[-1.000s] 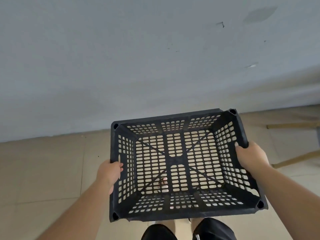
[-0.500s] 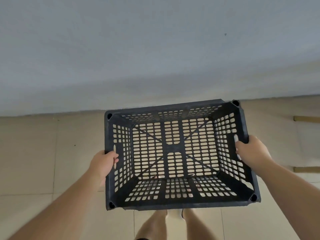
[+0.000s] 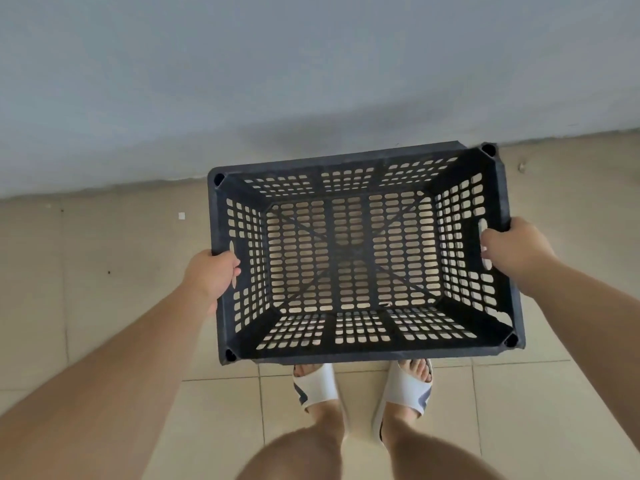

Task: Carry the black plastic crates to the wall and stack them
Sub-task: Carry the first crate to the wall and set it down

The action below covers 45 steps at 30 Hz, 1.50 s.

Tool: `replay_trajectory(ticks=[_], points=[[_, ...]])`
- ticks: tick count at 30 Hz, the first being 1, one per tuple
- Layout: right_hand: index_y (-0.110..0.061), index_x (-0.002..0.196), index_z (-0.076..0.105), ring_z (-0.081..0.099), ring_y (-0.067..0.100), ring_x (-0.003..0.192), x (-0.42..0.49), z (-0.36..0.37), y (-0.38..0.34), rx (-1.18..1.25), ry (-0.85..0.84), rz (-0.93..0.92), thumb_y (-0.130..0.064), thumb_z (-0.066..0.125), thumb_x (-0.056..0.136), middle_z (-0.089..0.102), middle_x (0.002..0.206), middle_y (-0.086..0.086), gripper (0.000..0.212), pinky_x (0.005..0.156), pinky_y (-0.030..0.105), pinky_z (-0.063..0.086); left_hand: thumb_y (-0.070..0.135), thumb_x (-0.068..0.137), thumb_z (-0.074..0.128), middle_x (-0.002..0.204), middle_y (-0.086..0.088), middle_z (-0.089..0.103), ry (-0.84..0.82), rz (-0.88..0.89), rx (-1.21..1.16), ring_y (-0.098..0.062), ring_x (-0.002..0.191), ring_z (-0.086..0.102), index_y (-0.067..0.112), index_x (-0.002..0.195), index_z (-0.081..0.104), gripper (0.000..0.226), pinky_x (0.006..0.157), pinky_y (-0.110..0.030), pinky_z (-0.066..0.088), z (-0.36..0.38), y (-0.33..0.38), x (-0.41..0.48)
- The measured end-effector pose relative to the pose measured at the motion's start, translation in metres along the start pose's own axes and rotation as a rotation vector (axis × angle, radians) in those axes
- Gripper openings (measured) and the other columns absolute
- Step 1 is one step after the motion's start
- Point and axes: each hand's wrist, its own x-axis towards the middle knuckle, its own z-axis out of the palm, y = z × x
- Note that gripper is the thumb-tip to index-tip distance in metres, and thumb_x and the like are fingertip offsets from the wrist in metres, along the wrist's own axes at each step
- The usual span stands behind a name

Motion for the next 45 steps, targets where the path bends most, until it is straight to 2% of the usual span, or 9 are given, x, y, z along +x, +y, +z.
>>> replay_trajectory(ticks=[3,6,10,16,19,21,25,36,45], points=[[-0.011,0.127,0.054,0.068,0.034,0.084,0.012,0.014,0.002,0.014,0.005,-0.005,-0.034,0.053,0.095,0.069,0.101,0.013,0.04,0.08,0.048,0.058,0.016,0.095,0.056,0.109,-0.009,0.07,0.013,0.001,0.003,-0.02,0.1,0.066,0.008,0.123,0.064,0.03,0.091,-0.039,0.049,0.009,0.0,0.015],[-0.009,0.123,0.056,0.066,0.033,0.081,0.02,0.022,0.003,0.014,0.01,-0.018,-0.032,0.052,0.095,0.069,0.099,0.013,0.036,0.075,0.042,0.056,0.016,0.095,0.056,0.104,-0.007,0.068,0.027,0.008,-0.008,-0.016,0.09,0.063,0.007,0.123,0.063,0.031,0.079,-0.033,0.044,0.016,-0.001,0.028],[-0.009,0.127,0.053,0.064,0.032,0.08,0.026,0.023,0.002,-0.033,0.023,-0.022,-0.032,0.052,0.096,0.067,0.104,0.015,0.039,0.071,0.038,0.052,0.019,0.095,0.057,0.107,-0.007,0.068,0.045,0.016,0.0,-0.016,0.089,0.062,0.009,0.123,0.061,0.03,0.081,-0.036,0.044,0.021,0.0,0.031],[-0.011,0.139,0.037,0.062,0.04,0.102,-0.003,0.01,-0.004,-0.128,-0.023,-0.001,-0.03,0.057,0.092,0.058,0.123,0.018,0.055,0.087,0.054,0.056,0.028,0.095,0.058,0.122,-0.004,0.062,0.109,0.09,0.221,-0.03,0.102,0.064,0.017,0.137,0.047,0.045,0.084,-0.045,0.055,0.011,0.01,-0.001],[-0.011,0.147,0.029,0.048,0.043,0.123,-0.046,-0.006,-0.008,-0.234,-0.011,-0.014,-0.027,0.056,0.092,0.044,0.139,0.02,0.063,0.098,0.056,0.048,0.041,0.086,0.058,0.126,-0.005,0.056,0.209,0.223,0.441,-0.033,0.104,0.063,0.022,0.137,0.046,0.056,0.088,-0.052,0.056,0.002,0.03,-0.047],[-0.011,0.148,0.029,0.044,0.042,0.127,-0.08,-0.02,-0.01,-0.281,-0.053,-0.04,-0.025,0.056,0.093,0.041,0.142,0.02,0.062,0.1,0.053,0.046,0.049,0.078,0.053,0.128,-0.004,0.057,0.139,0.295,0.502,-0.03,0.096,0.067,0.028,0.136,0.046,0.062,0.082,-0.052,0.059,-0.005,0.043,-0.083],[-0.015,0.151,0.026,0.037,0.038,0.133,-0.148,-0.061,-0.026,-0.415,-0.147,-0.201,-0.025,0.055,0.093,0.038,0.148,0.015,0.066,0.105,0.053,0.041,0.042,0.084,0.055,0.129,-0.001,0.054,0.055,0.449,0.687,-0.026,0.096,0.066,0.029,0.14,0.042,0.058,0.079,-0.047,0.06,-0.018,0.074,-0.173],[-0.018,0.142,0.034,0.042,0.033,0.124,-0.331,-0.211,-0.076,-0.369,-0.144,-0.34,-0.022,0.047,0.092,0.043,0.139,0.01,0.052,0.1,0.048,0.045,0.037,0.092,0.052,0.145,-0.001,0.046,-0.008,0.701,0.903,-0.025,0.123,0.052,0.025,0.147,0.042,0.057,0.094,-0.043,0.049,-0.07,0.159,-0.407],[-0.021,0.148,0.034,0.038,0.034,0.133,-0.445,-0.299,-0.064,-0.279,0.022,-0.253,-0.024,0.047,0.093,0.04,0.148,0.008,0.056,0.106,0.049,0.037,0.043,0.096,0.048,0.15,0.0,0.041,-0.079,0.996,1.043,-0.024,0.131,0.044,0.026,0.149,0.038,0.057,0.1,-0.045,0.043,-0.088,0.175,-0.523]])
